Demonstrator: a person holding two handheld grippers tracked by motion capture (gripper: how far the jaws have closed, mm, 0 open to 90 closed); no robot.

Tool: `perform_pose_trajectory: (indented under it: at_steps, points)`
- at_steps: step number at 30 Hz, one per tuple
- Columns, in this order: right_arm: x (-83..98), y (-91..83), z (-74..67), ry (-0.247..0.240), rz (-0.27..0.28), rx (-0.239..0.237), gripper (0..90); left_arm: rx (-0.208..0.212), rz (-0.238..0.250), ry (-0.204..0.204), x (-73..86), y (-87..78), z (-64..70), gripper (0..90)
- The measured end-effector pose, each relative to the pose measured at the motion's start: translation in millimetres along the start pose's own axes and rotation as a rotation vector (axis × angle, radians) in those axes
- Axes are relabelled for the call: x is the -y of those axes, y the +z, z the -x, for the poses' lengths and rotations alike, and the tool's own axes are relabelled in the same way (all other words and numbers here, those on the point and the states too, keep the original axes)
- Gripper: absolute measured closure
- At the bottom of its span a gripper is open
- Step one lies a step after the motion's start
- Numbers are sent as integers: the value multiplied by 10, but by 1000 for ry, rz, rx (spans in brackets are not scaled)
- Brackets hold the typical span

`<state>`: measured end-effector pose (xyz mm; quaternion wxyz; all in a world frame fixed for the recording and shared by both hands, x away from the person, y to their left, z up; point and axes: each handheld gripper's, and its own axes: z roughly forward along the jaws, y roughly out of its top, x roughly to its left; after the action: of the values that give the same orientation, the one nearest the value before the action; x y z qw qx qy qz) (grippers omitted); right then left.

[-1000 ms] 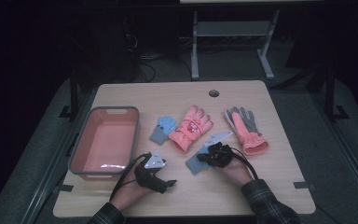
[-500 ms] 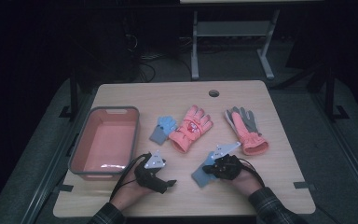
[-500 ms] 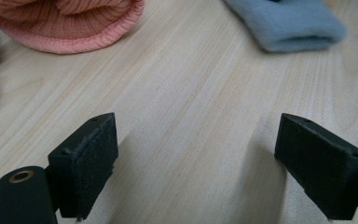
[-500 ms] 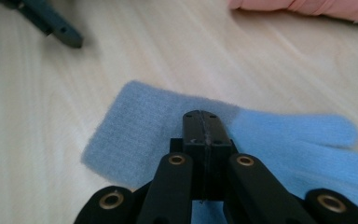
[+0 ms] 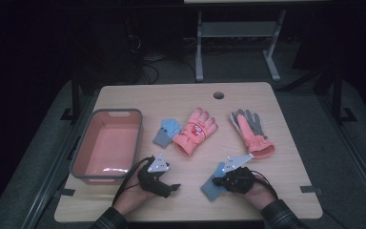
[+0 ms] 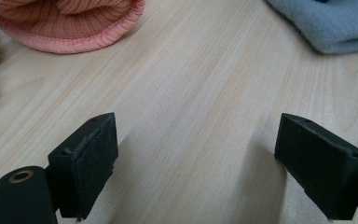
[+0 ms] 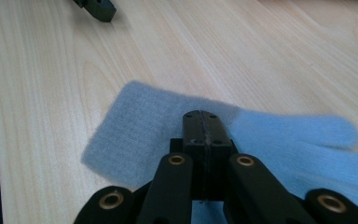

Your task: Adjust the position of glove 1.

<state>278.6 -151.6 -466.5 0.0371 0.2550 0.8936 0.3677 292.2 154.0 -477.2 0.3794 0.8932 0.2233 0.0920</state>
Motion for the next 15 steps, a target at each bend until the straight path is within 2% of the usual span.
perform_pose_trajectory:
  at_steps: [5,8,9,14,15]
  points:
    - [-19,-94,8,12,40,-1,765,-3,2,0,2,1,1,127]
    - [11,-165,24,18,59,30,662,-4,2,0,2,1,1,126]
    - [32,-192,29,29,66,44,601,-5,4,-4,2,2,5,126]
    - [184,-349,101,72,101,108,436,-10,3,-13,0,5,15,126]
    - [223,-378,123,68,107,126,407,-12,3,-12,0,5,14,126]
